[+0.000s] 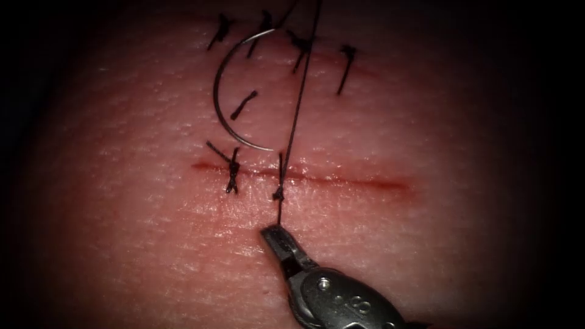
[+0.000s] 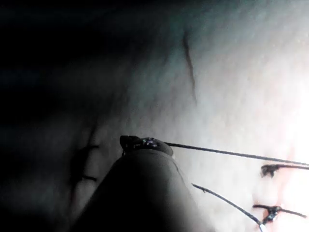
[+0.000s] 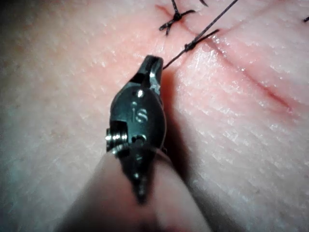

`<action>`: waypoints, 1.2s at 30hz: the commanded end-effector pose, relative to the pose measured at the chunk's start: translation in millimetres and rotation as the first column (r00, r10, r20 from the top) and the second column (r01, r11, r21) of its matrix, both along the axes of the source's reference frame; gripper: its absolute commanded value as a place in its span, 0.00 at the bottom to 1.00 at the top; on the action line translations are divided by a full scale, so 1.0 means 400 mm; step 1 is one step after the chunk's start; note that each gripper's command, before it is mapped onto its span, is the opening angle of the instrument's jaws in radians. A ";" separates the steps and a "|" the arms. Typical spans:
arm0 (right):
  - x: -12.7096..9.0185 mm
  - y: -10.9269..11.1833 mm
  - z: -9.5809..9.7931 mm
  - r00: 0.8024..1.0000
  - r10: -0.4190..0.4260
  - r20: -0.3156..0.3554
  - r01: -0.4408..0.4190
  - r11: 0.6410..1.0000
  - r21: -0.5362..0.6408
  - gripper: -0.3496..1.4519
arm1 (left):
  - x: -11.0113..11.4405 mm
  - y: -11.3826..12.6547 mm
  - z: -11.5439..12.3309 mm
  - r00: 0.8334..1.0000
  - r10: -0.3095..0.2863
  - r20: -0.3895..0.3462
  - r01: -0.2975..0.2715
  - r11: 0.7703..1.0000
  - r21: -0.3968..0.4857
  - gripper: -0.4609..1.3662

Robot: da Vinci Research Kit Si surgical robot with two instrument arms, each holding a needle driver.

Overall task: Wound Closure
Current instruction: To tie the knot, pull the left gripper up and the right gripper down.

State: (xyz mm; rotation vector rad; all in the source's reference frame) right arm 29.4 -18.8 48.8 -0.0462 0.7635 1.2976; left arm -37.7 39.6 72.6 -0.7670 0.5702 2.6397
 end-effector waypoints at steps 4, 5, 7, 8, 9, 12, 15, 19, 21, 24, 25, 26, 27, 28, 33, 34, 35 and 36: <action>0.0000 0.0001 0.0001 1.000 0.002 0.012 -0.002 1.000 0.005 0.00 | -0.0026 0.0024 0.0008 1.000 0.023 -0.011 -0.023 1.000 0.006 0.06; 0.0000 0.0000 0.0004 1.000 0.018 0.005 -0.018 1.000 0.020 0.00 | -0.0032 0.0023 0.0013 1.000 0.024 -0.013 -0.024 1.000 0.007 0.06; 0.0000 -0.0002 0.0012 0.999 0.049 -0.006 -0.048 0.998 0.043 0.00 | -0.0040 0.0024 0.0019 1.000 0.023 -0.016 -0.022 1.000 0.009 0.06; 0.0000 -0.0003 0.0015 0.999 0.051 -0.005 -0.051 0.997 0.050 0.00 | -0.0043 0.0026 0.0021 1.000 0.021 -0.016 -0.021 1.000 0.009 0.06; -0.0001 -0.0007 0.0027 0.999 0.053 -0.001 -0.053 0.996 0.066 0.00 | -0.0048 0.0030 0.0023 1.000 0.020 -0.016 -0.020 1.000 0.010 0.06; -0.0001 -0.0014 0.0042 0.998 0.055 0.004 -0.055 0.995 0.078 0.00 | -0.0054 0.0038 0.0024 0.999 0.018 -0.026 -0.018 1.000 0.010 0.06; 0.0000 -0.0020 0.0053 0.998 0.055 0.008 -0.056 0.994 0.090 0.00 | -0.0057 0.0049 0.0021 0.999 0.020 -0.036 -0.020 1.000 0.007 0.06; -0.0001 -0.0017 0.0049 0.998 0.057 0.009 -0.058 0.994 0.095 0.00 | -0.0061 0.0057 0.0020 0.998 0.029 -0.048 -0.029 1.000 0.001 0.06; -0.0001 -0.0013 0.0051 0.998 0.057 0.009 -0.057 0.994 0.095 0.00 | -0.0064 0.0055 0.0023 0.998 0.028 -0.050 -0.028 1.000 0.000 0.06; -0.0001 -0.0012 0.0054 0.999 0.054 0.007 -0.054 0.994 0.094 0.00 | -0.0068 0.0052 0.0028 0.998 0.027 -0.052 -0.027 1.000 -0.001 0.06; -0.0001 -0.0011 0.0054 0.999 0.053 0.007 -0.054 0.994 0.094 0.00 | -0.0068 0.0052 0.0028 0.998 0.027 -0.052 -0.027 1.000 -0.001 0.06; 0.0000 -0.0010 0.0054 0.999 0.053 0.007 -0.054 0.994 0.095 0.00 | -0.0068 0.0052 0.0028 0.998 0.027 -0.052 -0.027 1.000 -0.001 0.06; 0.0000 -0.0009 0.0053 0.999 0.052 0.008 -0.053 0.994 0.098 0.00 | -0.0067 0.0052 0.0028 0.998 0.027 -0.052 -0.028 1.000 -0.001 0.06; 0.0001 -0.0009 0.0052 0.999 0.052 0.008 -0.053 0.994 0.098 0.00 | -0.0067 0.0051 0.0027 0.998 0.028 -0.052 -0.028 1.000 -0.001 0.06; 0.0004 -0.0006 0.0050 0.998 0.056 0.004 -0.056 0.994 0.092 0.00 | -0.0060 0.0044 0.0026 0.998 0.032 -0.050 -0.032 0.999 -0.002 0.06; 0.0004 -0.0006 0.0050 0.998 0.056 0.004 -0.056 0.994 0.092 0.00 | -0.0059 0.0042 0.0026 0.998 0.033 -0.050 -0.033 0.999 -0.002 0.06; 0.0004 -0.0005 0.0049 0.998 0.056 0.004 -0.056 0.994 0.092 0.00 | -0.0058 0.0039 0.0026 0.998 0.032 -0.052 -0.032 0.999 -0.003 0.06; 0.0004 -0.0005 0.0049 0.998 0.056 0.004 -0.056 0.994 0.092 0.00 | -0.0058 0.0038 0.0026 0.998 0.037 -0.055 -0.037 0.999 -0.005 0.06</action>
